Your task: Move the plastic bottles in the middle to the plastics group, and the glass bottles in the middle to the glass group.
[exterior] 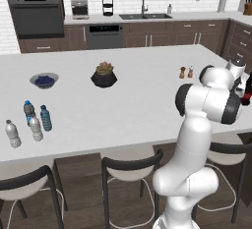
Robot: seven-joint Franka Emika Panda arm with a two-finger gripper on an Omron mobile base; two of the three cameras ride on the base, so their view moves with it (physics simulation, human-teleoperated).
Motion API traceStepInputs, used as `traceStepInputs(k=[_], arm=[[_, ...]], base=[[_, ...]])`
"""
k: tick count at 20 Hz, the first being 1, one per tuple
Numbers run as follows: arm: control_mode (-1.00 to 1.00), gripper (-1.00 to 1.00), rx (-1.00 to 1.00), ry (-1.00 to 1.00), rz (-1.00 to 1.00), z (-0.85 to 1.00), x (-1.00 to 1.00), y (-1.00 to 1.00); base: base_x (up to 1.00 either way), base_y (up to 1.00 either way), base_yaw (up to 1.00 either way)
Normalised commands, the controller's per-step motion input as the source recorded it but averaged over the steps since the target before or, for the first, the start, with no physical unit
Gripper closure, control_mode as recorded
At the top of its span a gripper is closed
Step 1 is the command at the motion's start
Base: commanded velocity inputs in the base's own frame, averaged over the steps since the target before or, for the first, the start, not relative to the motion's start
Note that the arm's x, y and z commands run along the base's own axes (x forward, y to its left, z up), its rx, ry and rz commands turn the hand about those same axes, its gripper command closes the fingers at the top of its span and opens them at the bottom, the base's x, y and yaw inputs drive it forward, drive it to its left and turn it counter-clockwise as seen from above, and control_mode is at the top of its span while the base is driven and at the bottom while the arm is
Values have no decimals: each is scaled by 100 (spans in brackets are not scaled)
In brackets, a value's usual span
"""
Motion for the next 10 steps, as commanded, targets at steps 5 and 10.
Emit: traceStepInputs(k=[5,10], arm=[[-100,100,0,0,0,-36,0,0],[-100,100,0,0,0,-25,0,0]], base=[[0,0,0],[0,0,0]])
